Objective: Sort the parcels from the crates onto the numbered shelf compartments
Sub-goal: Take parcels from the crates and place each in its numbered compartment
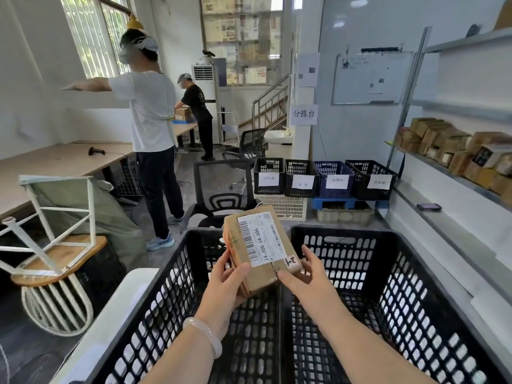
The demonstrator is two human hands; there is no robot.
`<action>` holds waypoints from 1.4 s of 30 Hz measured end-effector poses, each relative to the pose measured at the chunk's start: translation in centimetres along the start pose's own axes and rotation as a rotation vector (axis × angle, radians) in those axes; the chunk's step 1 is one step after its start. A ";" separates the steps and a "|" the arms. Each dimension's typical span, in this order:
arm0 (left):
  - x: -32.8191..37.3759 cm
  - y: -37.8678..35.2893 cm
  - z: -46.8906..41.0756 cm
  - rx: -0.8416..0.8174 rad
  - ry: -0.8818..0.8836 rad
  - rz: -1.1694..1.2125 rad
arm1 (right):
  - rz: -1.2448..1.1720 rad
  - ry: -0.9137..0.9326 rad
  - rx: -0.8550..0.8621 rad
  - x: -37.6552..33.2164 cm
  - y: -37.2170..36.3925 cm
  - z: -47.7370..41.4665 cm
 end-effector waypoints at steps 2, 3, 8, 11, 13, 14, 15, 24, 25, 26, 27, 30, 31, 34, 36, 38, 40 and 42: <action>-0.4 -0.3 0.0 0.001 0.021 0.080 | -0.093 -0.126 -0.053 1.0 -0.4 -0.3; -0.5 -0.6 0.1 0.002 0.034 0.127 | -0.164 -0.191 -0.083 1.5 -0.7 -0.5; -2.0 -1.3 0.5 -0.027 0.121 0.192 | -0.358 -0.230 -0.156 1.4 -1.4 -1.0; -1.6 1.0 -0.5 0.055 0.045 -0.164 | -0.269 -0.172 -0.058 0.6 -0.1 -1.6; 0.1 2.4 -1.4 0.096 -0.087 -0.486 | -0.153 -0.131 -0.058 -0.1 0.4 -1.7; 1.2 2.8 -1.7 0.085 -0.181 -0.667 | -0.098 -0.115 -0.079 -0.5 0.3 -1.5; 2.4 2.9 -1.9 0.025 -0.292 -0.844 | -0.042 -0.101 -0.100 -0.8 0.2 -1.4; 3.8 1.4 -2.1 -0.436 -0.348 -0.986 | 0.160 -0.008 -0.134 -2.4 -0.8 -1.2; 3.8 1.5 -2.1 -0.404 -0.344 -0.950 | 0.161 0.011 -0.120 -2.7 -0.6 -1.3; 3.7 1.6 -2.1 -0.377 -0.328 -0.893 | 0.164 0.037 -0.097 -3.0 -0.4 -1.3; 3.6 1.5 -2.1 -0.352 -0.306 -0.821 | 0.174 0.070 -0.060 -3.3 0.0 -1.2; 3.7 0.4 -2.5 -0.238 -0.276 -0.597 | 0.202 0.189 0.113 -3.7 1.5 0.0; 3.9 -0.3 -2.6 -0.190 -0.285 -0.542 | 0.196 0.218 0.165 -3.7 2.0 0.5; 3.7 -3.8 -3.2 -0.152 -0.315 -0.464 | 0.169 0.250 0.281 -3.3 3.7 1.9; 3.0 -7.4 -3.1 -0.202 -0.308 -0.412 | 0.163 0.261 0.347 -3.1 5.8 2.9; 2.3 -11.4 -2.5 -0.287 -0.317 -0.402 | 0.176 0.265 0.441 -3.0 8.7 4.3; 1.8 -15.6 -1.2 -0.394 -0.367 -0.418 | 0.205 0.269 0.568 -2.9 12.3 6.4; 1.3 -20.0 1.0 -0.531 -0.413 -0.417 | 0.222 0.265 0.691 -2.5 16.2 9.1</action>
Point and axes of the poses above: each hand's wrist, its own z-axis away from the middle knuckle, its own y-axis out of the back of the hand, x = y × z, the point moved 6 cm from there along -z, towards the middle knuckle, and after that the axes turned 11 degrees about -y, right-handed, at the moved point
